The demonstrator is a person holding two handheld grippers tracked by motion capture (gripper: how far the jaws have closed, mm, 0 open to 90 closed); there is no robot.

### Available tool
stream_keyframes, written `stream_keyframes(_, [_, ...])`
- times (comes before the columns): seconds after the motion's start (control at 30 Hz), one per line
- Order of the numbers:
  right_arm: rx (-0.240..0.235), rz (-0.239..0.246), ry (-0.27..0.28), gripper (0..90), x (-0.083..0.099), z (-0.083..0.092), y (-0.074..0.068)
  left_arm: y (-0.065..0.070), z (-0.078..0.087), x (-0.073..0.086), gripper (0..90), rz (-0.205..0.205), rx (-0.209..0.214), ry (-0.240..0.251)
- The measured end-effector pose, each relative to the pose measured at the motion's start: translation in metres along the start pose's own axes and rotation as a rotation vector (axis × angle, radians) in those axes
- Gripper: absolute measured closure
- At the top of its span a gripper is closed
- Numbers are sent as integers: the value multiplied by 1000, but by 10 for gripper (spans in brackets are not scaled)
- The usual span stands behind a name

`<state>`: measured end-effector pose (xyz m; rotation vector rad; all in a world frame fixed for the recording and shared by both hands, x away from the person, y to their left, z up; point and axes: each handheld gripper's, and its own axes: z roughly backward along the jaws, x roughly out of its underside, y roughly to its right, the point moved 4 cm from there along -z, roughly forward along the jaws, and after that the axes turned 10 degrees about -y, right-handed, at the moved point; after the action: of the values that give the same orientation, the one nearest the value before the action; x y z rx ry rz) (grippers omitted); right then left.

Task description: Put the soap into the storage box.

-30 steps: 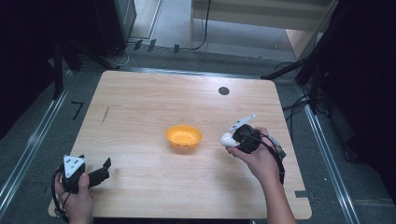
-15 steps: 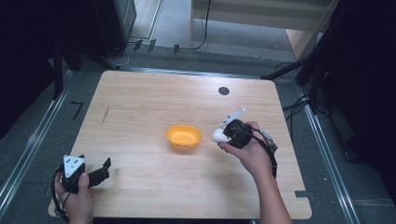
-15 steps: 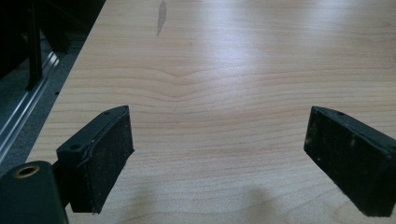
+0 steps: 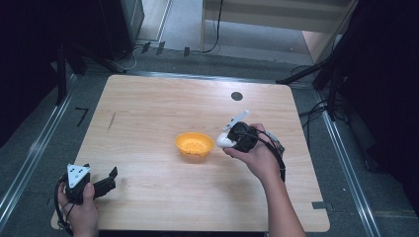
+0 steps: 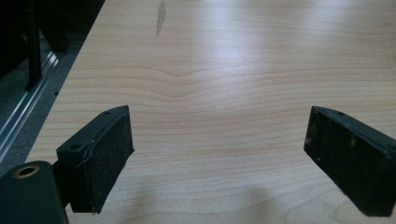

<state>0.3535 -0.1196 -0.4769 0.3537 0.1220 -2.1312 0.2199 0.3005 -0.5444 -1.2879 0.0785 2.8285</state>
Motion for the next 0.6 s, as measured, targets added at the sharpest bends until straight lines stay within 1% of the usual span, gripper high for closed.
stream_keyframes(0.13, [1, 22, -5, 510, -8, -1, -2, 0, 0, 0, 83, -1, 0, -1])
stream_keyframes(0.27, [4, 32, -10, 509, -12, -1, -2, 0, 0, 0, 83, -2, 1, -2])
stream_keyframes(0.43, [-11, 46, -7, 509, -19, -1, -2, 0, 0, 0, 83, -1, 1, -1])
stream_keyframes(0.53, [-22, 44, -8, 509, -23, -2, -4, 0, 0, 0, 83, 3, 5, 0])
stream_keyframes(0.57, [-19, 55, -5, 509, -25, -3, -3, 0, 0, 0, 83, 2, 3, -1])
stream_keyframes(0.6, [-21, 53, -7, 509, -26, -3, -4, 0, 0, 0, 83, 0, 2, -1])
